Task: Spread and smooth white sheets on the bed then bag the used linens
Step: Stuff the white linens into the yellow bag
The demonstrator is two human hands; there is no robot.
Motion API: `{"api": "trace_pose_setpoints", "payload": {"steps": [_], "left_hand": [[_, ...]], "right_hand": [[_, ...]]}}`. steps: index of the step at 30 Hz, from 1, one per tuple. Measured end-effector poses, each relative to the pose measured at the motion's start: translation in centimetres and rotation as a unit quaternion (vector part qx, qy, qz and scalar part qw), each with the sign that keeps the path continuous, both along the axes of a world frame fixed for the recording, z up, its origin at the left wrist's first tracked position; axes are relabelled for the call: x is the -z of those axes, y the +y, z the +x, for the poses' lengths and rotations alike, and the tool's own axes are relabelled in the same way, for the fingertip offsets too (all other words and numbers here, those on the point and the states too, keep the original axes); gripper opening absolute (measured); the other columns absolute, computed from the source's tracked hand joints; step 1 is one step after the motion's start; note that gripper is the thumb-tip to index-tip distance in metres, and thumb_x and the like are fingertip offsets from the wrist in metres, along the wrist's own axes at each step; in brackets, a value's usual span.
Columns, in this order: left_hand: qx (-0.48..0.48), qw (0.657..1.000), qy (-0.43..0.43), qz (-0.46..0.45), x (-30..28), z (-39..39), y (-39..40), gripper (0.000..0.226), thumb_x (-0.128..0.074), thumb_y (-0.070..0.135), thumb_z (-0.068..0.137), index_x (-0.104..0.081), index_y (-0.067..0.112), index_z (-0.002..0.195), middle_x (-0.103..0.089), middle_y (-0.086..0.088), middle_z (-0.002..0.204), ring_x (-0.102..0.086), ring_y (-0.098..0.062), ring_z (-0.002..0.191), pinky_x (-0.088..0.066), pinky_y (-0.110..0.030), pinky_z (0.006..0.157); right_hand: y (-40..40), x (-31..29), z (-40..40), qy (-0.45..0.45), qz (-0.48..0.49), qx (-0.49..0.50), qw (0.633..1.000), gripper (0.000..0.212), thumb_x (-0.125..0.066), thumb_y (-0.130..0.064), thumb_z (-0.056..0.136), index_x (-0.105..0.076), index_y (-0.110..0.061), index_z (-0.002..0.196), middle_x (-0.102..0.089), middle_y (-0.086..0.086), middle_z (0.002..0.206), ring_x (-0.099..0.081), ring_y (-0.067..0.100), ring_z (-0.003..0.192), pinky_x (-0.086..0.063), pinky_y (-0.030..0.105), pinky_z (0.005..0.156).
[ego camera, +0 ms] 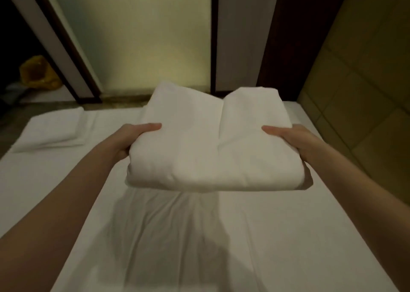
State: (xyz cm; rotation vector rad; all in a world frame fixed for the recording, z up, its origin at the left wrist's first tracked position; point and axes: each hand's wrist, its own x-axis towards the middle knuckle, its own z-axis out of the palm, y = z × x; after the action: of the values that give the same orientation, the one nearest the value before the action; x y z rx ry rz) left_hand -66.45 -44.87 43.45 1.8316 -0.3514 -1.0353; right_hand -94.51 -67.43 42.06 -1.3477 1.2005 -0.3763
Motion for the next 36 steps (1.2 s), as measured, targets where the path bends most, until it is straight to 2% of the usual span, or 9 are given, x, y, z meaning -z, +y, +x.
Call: {"api": "trace_pose_setpoints", "payload": {"steps": [4,8,11,14,18,21,26,32,36], "left_hand": [[0.026,0.999,-0.014,-0.045,-5.6,0.6,2.9,0.093,-0.093,0.046,0.039,-0.064,0.01,0.12,-0.071,-0.007,0.114,-0.066,-0.024,0.106,-0.051,-0.037,0.086],[0.047,0.995,-0.029,-0.081,-9.0,0.0,5.5,0.039,-0.068,0.036,0.077,-0.067,0.014,0.109,-0.075,-0.004,0.101,-0.071,-0.019,0.088,-0.05,-0.036,0.084],[0.043,0.994,-0.039,-0.095,-9.2,0.0,6.8,0.013,-0.061,0.028,0.09,-0.067,0.017,0.094,-0.076,0.002,0.084,-0.071,-0.012,0.066,-0.049,-0.033,0.076],[0.032,0.995,-0.038,-0.09,-9.0,-0.7,7.7,0.021,-0.067,0.029,0.083,-0.067,0.015,0.099,-0.074,-0.005,0.098,-0.07,-0.02,0.081,-0.051,-0.036,0.08],[0.002,0.995,-0.024,-0.1,-8.8,-1.5,8.2,0.039,-0.072,0.033,0.074,-0.068,0.014,0.108,-0.07,-0.01,0.11,-0.065,-0.027,0.099,-0.049,-0.042,0.094],[-0.036,0.993,-0.026,-0.11,-8.2,-2.7,8.7,0.046,-0.074,0.032,0.076,-0.064,0.012,0.117,-0.069,-0.011,0.113,-0.064,-0.029,0.103,-0.052,-0.04,0.084],[-0.119,0.986,-0.024,-0.111,-7.0,-5.1,10.2,0.044,-0.075,0.031,0.077,-0.063,0.012,0.114,-0.068,-0.011,0.113,-0.064,-0.029,0.102,-0.051,-0.038,0.076],[-0.203,0.975,-0.021,-0.09,-6.6,-6.2,15.6,0.086,-0.085,0.044,0.054,-0.055,0.014,0.128,-0.068,-0.009,0.116,-0.064,-0.03,0.105,-0.053,-0.041,0.081],[-0.275,0.958,-0.019,-0.085,-6.8,-6.4,20.6,0.066,-0.079,0.04,0.071,-0.053,0.017,0.128,-0.066,-0.008,0.115,-0.062,-0.029,0.105,-0.051,-0.041,0.083]], "right_hand": [[2.5,-5.7,-0.4,-0.002,-0.032,0.003,0.999,0.049,-0.082,-0.034,0.071,-0.061,-0.009,0.108,-0.068,0.003,0.096,-0.065,0.021,0.084,-0.047,0.031,0.065],[5.0,-8.4,-1.1,0.004,-0.053,0.005,0.999,0.063,-0.087,-0.042,0.061,-0.066,-0.009,0.11,-0.072,0.004,0.099,-0.07,0.024,0.087,-0.053,0.033,0.073],[6.7,-9.4,-1.4,-0.01,-0.051,0.001,0.999,0.056,-0.084,-0.034,0.07,-0.063,-0.004,0.112,-0.071,0.006,0.092,-0.069,0.022,0.078,-0.049,0.029,0.06],[7.8,-10.0,-2.0,-0.021,-0.047,-0.006,0.999,0.052,-0.082,-0.028,0.074,-0.062,-0.002,0.114,-0.071,0.007,0.091,-0.068,0.021,0.074,-0.047,0.027,0.054],[7.4,-10.8,-2.6,-0.016,-0.059,-0.026,0.998,0.052,-0.083,-0.029,0.072,-0.064,-0.002,0.112,-0.071,0.009,0.095,-0.069,0.024,0.08,-0.051,0.03,0.062],[6.4,-11.3,-2.8,-0.017,-0.072,-0.053,0.996,0.054,-0.083,-0.03,0.071,-0.065,-0.002,0.112,-0.072,0.011,0.101,-0.069,0.028,0.088,-0.054,0.034,0.073],[4.9,-12.0,-2.1,-0.023,-0.083,-0.121,0.989,0.039,-0.081,-0.027,0.074,-0.067,-0.001,0.101,-0.072,0.011,0.091,-0.068,0.027,0.079,-0.051,0.033,0.065],[6.3,-11.4,1.9,-0.022,-0.073,-0.209,0.975,0.038,-0.08,-0.029,0.075,-0.067,-0.002,0.096,-0.072,0.012,0.091,-0.068,0.028,0.08,-0.05,0.033,0.064],[9.8,-11.2,6.1,-0.036,-0.065,-0.257,0.964,0.037,-0.08,-0.03,0.075,-0.066,-0.004,0.097,-0.07,0.01,0.089,-0.066,0.026,0.076,-0.048,0.032,0.06]]}}
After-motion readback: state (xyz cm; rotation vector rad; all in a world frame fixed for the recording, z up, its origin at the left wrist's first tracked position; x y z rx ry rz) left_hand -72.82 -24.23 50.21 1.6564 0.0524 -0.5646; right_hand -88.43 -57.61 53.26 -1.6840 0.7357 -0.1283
